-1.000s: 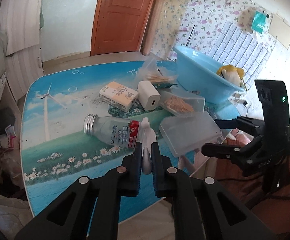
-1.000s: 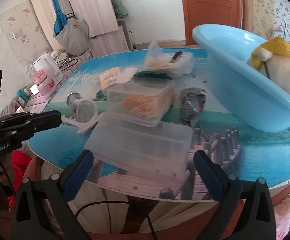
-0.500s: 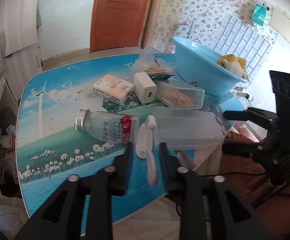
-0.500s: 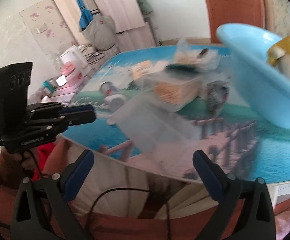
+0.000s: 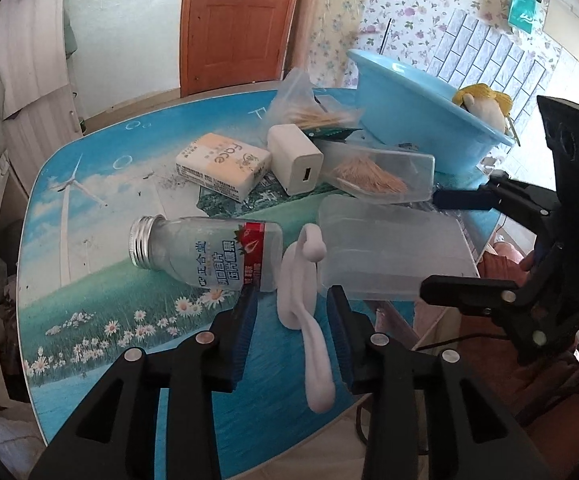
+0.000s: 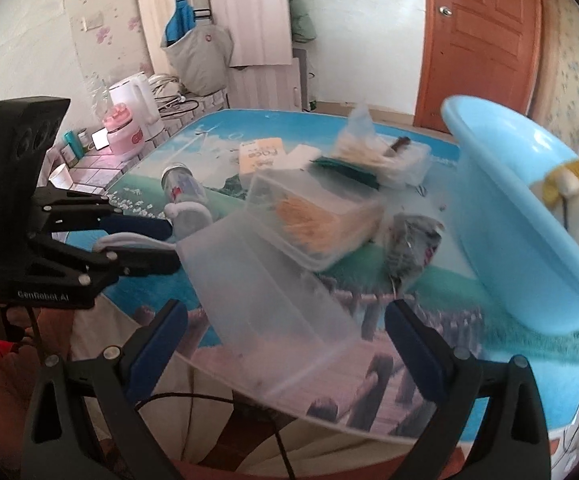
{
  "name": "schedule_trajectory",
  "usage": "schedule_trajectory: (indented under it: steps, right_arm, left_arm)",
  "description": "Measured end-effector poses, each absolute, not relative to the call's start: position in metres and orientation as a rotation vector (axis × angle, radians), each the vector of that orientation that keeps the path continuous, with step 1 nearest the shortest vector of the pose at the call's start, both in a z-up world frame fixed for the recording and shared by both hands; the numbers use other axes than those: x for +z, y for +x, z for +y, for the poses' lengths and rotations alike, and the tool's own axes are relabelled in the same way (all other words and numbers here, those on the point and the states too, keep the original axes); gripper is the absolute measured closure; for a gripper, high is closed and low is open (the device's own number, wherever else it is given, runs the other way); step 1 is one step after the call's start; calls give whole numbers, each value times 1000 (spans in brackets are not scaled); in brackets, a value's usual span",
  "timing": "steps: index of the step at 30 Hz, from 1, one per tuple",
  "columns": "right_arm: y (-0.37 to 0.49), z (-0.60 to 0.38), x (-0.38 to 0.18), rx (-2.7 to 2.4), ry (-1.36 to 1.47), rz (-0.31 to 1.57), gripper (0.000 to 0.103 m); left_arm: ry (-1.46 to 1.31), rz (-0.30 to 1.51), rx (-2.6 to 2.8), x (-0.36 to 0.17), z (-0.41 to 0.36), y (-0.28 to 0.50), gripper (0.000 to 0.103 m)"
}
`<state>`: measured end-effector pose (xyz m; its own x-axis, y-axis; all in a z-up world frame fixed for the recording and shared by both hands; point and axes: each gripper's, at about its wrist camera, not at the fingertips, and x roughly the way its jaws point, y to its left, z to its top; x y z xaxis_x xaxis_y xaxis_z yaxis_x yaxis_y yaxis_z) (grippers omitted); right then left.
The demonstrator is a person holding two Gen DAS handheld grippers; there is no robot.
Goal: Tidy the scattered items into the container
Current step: 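Grasp the empty clear plastic box with the right gripper while the left holds the hook, then carry the hook and clear box to the basin while the left gripper releases the hook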
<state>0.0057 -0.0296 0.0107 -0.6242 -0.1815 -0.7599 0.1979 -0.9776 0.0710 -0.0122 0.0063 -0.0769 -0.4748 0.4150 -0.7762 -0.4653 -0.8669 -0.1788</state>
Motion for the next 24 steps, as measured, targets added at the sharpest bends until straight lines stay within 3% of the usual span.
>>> schedule_trajectory:
  steps: [2, 4, 10, 12, 14, 15, 24]
  right_arm:
    - [2, -30, 9, -2637, 1249, 22, 8]
    - [-2, -28, 6, -2596, 1278, -32, 22]
    - [8, -27, 7, -2570, 1275, -54, 33]
    - [13, -25, 7, -2577, 1277, -61, 35]
    - [19, -22, 8, -2588, 1283, -73, 36]
    - [22, -20, 8, -2598, 1287, -82, 37]
    - [44, -7, 11, -2636, 1315, -104, 39]
  left_arm:
    - [-1198, 89, 2334, -77, 6, -13, 68]
    - [-1205, 112, 2333, -79, 9, -14, 68]
    - [-1189, 154, 2339, -81, 19, -10, 65]
    - [-1186, 147, 2349, -81, 19, -10, 65]
    - [-1185, 135, 2345, -81, 20, -10, 81]
    - [-1186, 137, 2340, -82, 20, -9, 83]
    - [-1214, 159, 2368, -81, 13, -1, 83]
